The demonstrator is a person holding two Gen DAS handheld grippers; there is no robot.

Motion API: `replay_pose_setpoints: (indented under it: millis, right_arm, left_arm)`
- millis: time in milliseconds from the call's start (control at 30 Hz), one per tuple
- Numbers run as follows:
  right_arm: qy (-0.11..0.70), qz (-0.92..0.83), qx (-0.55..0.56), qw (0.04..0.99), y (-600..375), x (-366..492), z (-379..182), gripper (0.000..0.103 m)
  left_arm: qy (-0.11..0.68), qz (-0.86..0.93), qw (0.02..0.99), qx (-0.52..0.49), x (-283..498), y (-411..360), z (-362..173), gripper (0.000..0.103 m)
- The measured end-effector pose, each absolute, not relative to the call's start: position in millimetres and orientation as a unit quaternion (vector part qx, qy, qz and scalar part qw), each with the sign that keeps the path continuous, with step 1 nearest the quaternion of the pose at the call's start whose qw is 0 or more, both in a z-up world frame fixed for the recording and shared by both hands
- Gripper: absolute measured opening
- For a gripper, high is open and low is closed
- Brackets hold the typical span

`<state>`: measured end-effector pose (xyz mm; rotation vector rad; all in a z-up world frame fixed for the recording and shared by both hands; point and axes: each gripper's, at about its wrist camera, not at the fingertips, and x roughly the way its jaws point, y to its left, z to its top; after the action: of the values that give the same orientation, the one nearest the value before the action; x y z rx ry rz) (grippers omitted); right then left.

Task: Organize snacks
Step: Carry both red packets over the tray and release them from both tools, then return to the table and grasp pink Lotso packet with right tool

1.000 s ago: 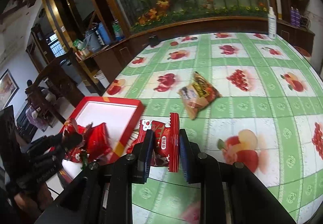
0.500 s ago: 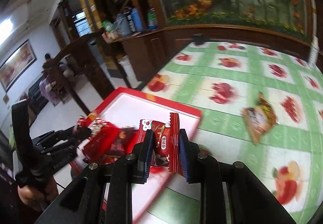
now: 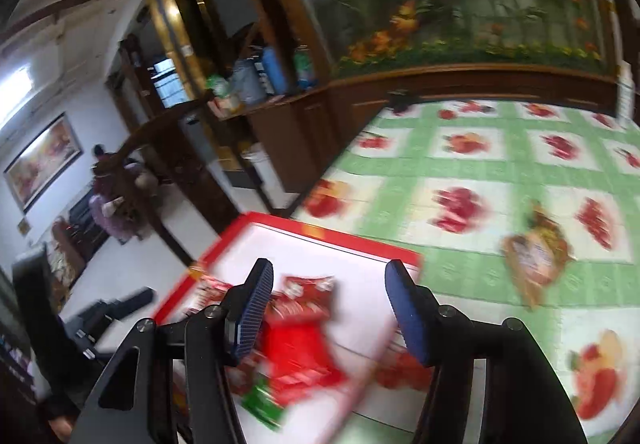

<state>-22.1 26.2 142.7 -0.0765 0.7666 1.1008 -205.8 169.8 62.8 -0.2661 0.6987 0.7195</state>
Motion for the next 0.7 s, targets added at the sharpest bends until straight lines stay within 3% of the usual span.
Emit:
replay_pose_setpoints:
  millis: [500,700]
  right_arm:
    - [0.429,0.339,0.044,0.836,-180.3,57.0,100.4,0.067]
    - [0.464,0.394,-0.047,0.792,-189.9,37.7,88.4,0.067]
  left_arm:
    - [0.383,0.280,0.876,-0.081,-157.8,110.1,57.7,0.081]
    - [0.404,0.258,0.875,-0.064,-139.9,88.5,52.1,0.081]
